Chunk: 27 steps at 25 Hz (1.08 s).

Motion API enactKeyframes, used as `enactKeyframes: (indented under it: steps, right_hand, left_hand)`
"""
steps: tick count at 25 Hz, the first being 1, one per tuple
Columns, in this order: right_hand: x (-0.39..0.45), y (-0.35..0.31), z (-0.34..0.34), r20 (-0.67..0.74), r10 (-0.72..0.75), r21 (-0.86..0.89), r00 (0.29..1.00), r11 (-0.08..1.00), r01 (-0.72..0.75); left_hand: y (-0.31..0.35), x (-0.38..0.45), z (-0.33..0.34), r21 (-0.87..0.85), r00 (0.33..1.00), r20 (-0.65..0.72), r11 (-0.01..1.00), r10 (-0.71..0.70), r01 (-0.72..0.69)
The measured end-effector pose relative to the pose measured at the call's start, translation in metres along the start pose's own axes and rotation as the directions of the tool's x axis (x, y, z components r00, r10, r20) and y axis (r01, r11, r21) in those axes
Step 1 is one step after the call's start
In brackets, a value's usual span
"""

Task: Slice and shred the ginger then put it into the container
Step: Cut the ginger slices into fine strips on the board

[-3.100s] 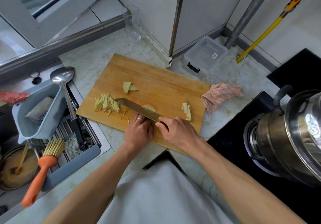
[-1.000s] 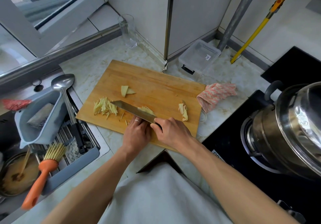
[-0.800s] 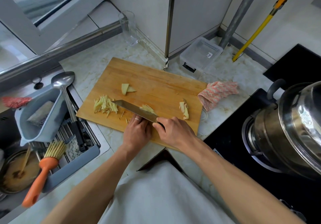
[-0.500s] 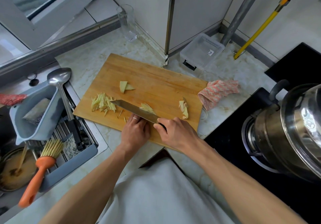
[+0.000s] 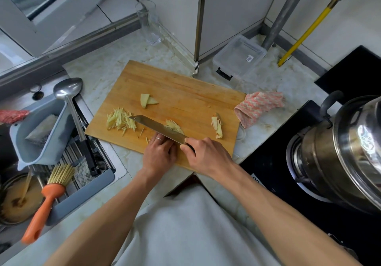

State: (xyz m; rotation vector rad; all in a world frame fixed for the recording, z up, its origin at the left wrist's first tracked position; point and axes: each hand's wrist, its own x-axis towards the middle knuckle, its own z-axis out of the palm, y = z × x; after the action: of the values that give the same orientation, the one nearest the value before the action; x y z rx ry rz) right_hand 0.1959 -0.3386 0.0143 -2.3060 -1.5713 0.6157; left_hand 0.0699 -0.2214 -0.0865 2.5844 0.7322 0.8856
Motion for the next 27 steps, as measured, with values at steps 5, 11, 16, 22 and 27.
enactKeyframes:
  steps: [5, 11, 16, 22, 27]
  right_hand:
    - [0.0085, -0.0059, 0.0018, 0.011, 0.010, -0.004, 1.000, 1.000, -0.010]
    - [0.0001, -0.0049, -0.0001, 0.009, -0.010, -0.002, 1.000, 1.000, 0.010]
    - [0.0038, -0.0056, 0.0021, -0.005, -0.015, -0.008, 1.000, 1.000, 0.015]
    - [0.0031, -0.0013, 0.0024, -0.010, -0.003, 0.000, 1.000, 1.000, 0.003]
    - [0.0087, -0.0011, 0.0089, -0.007, -0.025, -0.024, 1.000, 0.999, 0.025]
  left_hand:
    - [0.0009, 0.0010, -0.0016, 0.008, 1.000, 0.013, 1.000, -0.011, 0.011]
    - [-0.0024, -0.0006, -0.0001, 0.018, 1.000, 0.000, 1.000, 0.009, -0.009]
    - [0.0007, 0.0009, -0.0019, 0.017, 1.000, -0.015, 1.000, 0.014, -0.014]
    - [-0.0036, -0.0027, 0.0030, 0.013, 0.998, 0.030, 0.999, -0.049, 0.049]
    - [-0.0028, -0.0016, 0.0037, 0.033, 0.999, 0.003, 0.998, -0.046, 0.045]
